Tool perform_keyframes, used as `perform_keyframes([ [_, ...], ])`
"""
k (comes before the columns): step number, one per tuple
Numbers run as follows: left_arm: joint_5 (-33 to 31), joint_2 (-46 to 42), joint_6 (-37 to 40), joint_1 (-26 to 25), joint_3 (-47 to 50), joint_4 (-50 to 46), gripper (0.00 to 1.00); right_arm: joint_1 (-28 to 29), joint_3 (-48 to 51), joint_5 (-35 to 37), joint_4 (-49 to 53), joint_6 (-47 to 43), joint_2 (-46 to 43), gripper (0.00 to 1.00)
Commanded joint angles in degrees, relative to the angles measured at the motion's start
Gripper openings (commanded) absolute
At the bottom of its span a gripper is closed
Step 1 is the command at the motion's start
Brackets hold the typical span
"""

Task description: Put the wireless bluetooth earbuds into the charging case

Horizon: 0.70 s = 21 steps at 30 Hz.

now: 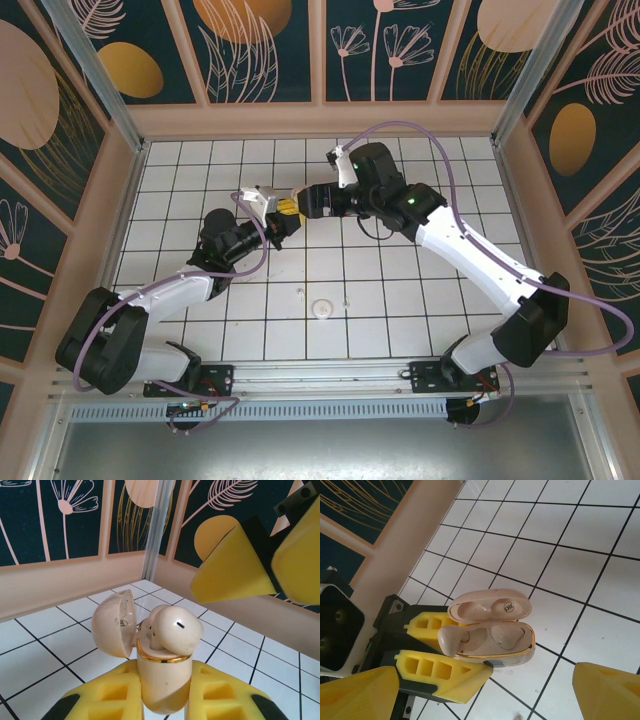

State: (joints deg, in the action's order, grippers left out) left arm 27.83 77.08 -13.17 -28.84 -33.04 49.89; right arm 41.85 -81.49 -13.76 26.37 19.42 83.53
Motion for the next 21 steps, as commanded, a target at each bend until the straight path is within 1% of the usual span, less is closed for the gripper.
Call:
perform_keyframes([
  [1, 0.5, -0.9, -0.8, -0.2, -1.7, 2.7, 0.14, 0.5, -3.0, 2.4, 1.6, -2.2, 1.5, 0.91],
  [10, 0.4, -1.1, -0.8, -0.3, -1.6, 2.7, 0.14, 1.0, -5.4, 2.7, 2.8, -3.2, 4.1, 0.90],
  [21, 0.7, -1.0, -0.9, -0.3, -1.5, 3.1, 0.14, 0.3, -5.0, 4.1, 3.6, -2.6, 5.1, 0.90],
])
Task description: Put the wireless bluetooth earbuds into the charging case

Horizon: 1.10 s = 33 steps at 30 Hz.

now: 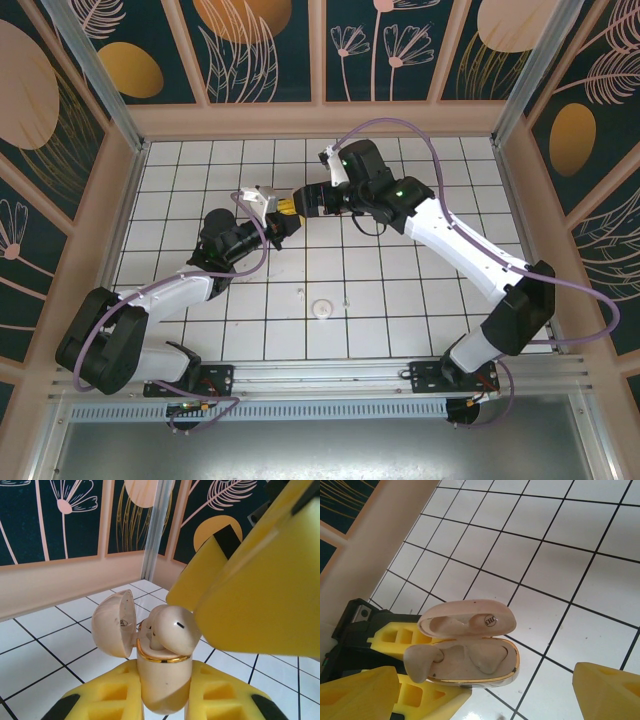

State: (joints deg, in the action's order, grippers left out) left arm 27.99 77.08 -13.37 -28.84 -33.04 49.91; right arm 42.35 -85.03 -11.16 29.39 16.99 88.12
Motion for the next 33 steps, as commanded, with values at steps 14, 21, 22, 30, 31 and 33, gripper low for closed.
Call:
perform_keyframes([
  [14, 1.1, -1.2, -0.5, -0.4, -1.5, 3.2, 0.14, -3.1, 2.6, 0.3, -1.2, 2.9, -1.1, 0.89],
  [21, 1.1, -1.5, -0.4, -0.4, -1.5, 3.2, 0.14, -4.3, 4.1, 0.2, -1.4, 4.0, -1.5, 0.89],
  [22, 1.1, -1.6, -0.3, -0.4, -1.5, 3.1, 0.14, -4.5, 4.3, 0.0, -1.5, 4.2, -1.7, 0.89],
  [30, 1.0, -1.6, -0.3, -0.4, -1.6, 3.2, 0.14, -5.0, 5.6, -1.0, -2.3, 4.5, -2.9, 0.89],
  [31, 1.0, -1.5, -0.3, -0.4, -1.7, 3.2, 0.14, -5.1, 5.8, -1.0, -2.2, 4.5, -3.0, 0.88],
  [33, 1.0, -1.5, -0.3, -0.4, -1.7, 3.1, 0.14, -5.2, 6.0, -1.1, -2.2, 4.5, -3.1, 0.88],
])
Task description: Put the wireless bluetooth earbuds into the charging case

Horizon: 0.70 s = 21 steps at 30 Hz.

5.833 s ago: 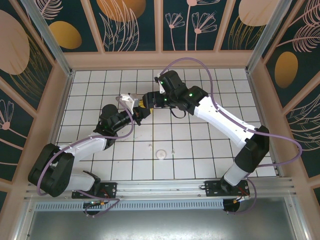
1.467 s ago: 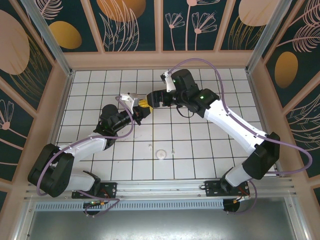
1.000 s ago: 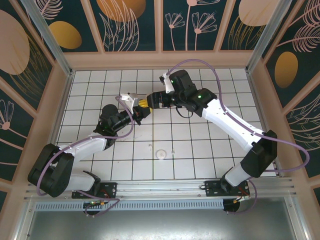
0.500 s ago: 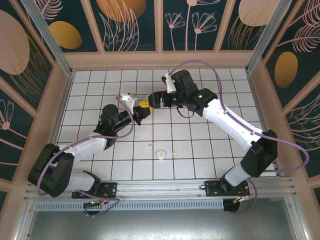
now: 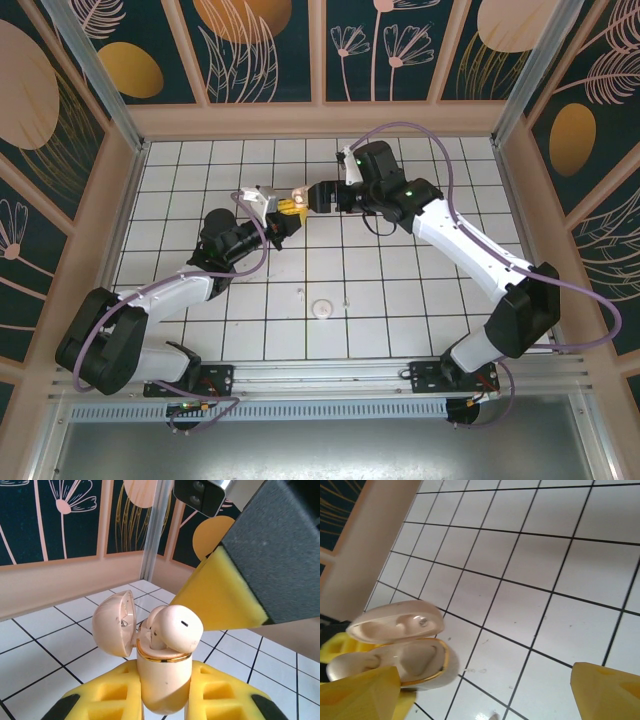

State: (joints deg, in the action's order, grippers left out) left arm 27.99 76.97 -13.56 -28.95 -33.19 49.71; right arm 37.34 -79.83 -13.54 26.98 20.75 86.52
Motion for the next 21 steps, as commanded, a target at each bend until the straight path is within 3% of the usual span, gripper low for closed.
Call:
perform_keyframes([
  [1, 1.0, -1.3, -0.1, -0.3, -1.6, 3.4, 0.14, -0.1, 0.8, 1.3, 0.2, 0.7, -1.7, 0.88],
  [7, -0.7, -1.3, 0.3, -0.3, -2.1, 0.9, 0.14, -0.2, -1.1, 1.1, 1.0, 0.6, -3.1, 0.85],
  [21, -2.4, -0.3, 1.8, -0.6, -3.8, -3.6, 0.14, 5.1, -12.6, 2.3, 7.9, 0.0, -0.4, 0.58],
])
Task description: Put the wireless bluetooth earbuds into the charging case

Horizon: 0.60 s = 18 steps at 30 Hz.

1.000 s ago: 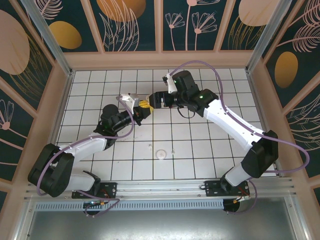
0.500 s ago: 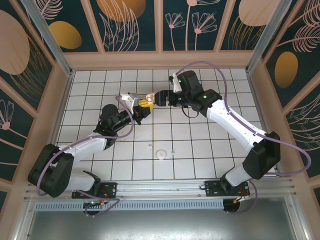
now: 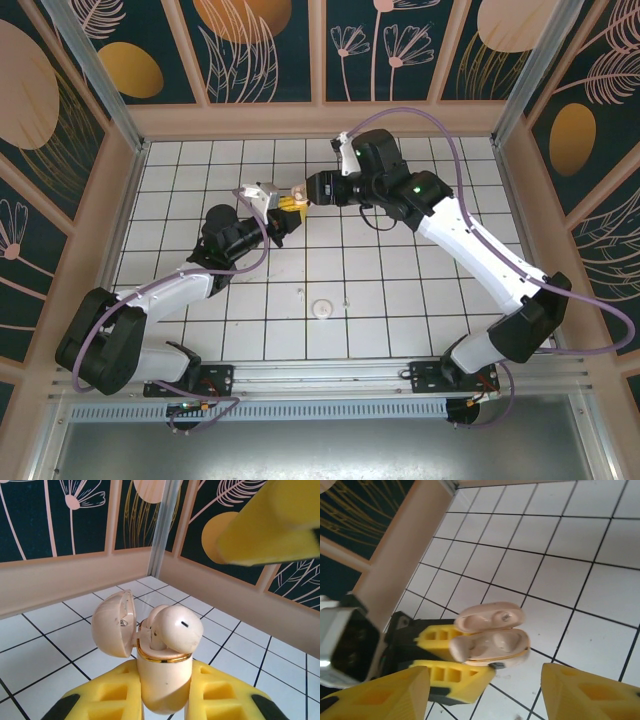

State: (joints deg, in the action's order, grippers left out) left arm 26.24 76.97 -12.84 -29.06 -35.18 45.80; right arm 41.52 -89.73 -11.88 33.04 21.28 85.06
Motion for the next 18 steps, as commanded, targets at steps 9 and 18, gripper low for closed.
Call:
perform_keyframes([
  [9, -0.5, -0.3, 0.7, -0.7, -1.8, 0.9, 0.13, 2.9, -8.1, 0.2, 4.2, -3.5, 6.3, 0.45],
  [18, -0.3, -0.3, 0.3, -0.8, -1.6, 1.3, 0.13, 3.2, -10.2, -0.1, 5.0, -5.4, 9.4, 0.38],
])
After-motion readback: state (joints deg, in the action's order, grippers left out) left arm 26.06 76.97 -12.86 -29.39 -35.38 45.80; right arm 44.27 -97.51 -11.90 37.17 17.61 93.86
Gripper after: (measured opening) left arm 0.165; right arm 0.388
